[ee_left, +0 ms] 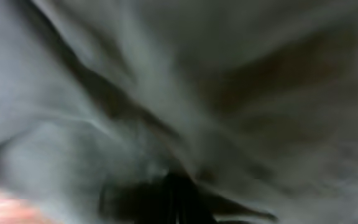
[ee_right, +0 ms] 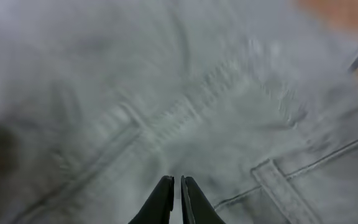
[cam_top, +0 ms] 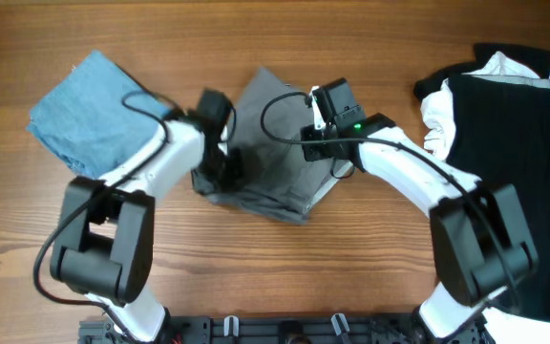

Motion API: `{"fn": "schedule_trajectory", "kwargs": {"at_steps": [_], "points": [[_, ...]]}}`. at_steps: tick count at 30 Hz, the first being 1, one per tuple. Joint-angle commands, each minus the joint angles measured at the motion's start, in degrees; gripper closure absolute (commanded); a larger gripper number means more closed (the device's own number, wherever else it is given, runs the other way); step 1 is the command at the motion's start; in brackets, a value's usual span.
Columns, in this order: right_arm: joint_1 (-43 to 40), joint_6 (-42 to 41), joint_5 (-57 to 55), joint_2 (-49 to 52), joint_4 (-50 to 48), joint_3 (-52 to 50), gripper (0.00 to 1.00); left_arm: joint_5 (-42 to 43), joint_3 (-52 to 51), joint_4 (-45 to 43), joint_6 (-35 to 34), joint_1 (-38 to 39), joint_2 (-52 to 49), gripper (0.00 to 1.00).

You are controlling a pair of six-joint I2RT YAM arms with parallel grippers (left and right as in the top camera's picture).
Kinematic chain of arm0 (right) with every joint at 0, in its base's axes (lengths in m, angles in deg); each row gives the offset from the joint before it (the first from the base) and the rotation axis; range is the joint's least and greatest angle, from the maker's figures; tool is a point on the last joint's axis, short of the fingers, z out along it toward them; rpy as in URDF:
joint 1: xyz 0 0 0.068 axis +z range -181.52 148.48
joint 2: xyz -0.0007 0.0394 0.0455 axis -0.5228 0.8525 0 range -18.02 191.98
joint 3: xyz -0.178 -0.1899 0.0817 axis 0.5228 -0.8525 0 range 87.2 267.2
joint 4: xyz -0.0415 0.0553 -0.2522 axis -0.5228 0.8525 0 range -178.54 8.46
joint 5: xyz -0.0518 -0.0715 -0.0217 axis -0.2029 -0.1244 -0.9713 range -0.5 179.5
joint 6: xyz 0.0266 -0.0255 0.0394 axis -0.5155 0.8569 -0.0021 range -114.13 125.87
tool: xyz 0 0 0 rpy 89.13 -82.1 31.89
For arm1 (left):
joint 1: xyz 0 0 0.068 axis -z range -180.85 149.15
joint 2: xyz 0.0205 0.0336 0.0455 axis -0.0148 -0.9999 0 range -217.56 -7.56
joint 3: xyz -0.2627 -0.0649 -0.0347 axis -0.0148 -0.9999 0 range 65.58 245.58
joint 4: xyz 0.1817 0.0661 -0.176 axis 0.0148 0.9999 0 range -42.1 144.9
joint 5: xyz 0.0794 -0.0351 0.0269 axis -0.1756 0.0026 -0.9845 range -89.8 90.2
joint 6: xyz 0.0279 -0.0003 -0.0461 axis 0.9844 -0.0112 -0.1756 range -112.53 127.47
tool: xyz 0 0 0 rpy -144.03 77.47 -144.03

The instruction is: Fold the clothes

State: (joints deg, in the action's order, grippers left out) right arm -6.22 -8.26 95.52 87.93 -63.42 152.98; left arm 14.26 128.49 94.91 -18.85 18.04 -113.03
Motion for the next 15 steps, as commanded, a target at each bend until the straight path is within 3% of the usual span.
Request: {"fn": "schedule_trajectory", "kwargs": {"at_steps": [1, 4, 8, 12, 15], "points": [[-1.2, -1.1, 6.4, 2.3, 2.5, 0.5, 0.92, 0.3, -7.0, -5.5, -8.9, -0.3, -0.5, 0.96], [-1.2, -4.2, 6.6, 2.1, 5.5, 0.5, 0.93, -2.6, -8.4, -8.9, -13.7, -2.3, -0.5, 0.96], [-1.2, -3.7, 7.6, 2.1, 6.8, 0.5, 0.92, -3.1, -8.3, -14.3, -14.4, -7.4, -0.5, 0.96], [-1.2, 1.4, 9.1, 1.3, 6.5, 0.5, 0.91, 6.0, -7.6, -22.1, -9.0, -14.5, -0.5, 0.96], [-1.2, 3.4, 10.6, 0.5, 5.7, 0.5, 0.91, 9.2, -4.6, -21.2, -3.5, -17.7, -0.5, 0.94]]}}
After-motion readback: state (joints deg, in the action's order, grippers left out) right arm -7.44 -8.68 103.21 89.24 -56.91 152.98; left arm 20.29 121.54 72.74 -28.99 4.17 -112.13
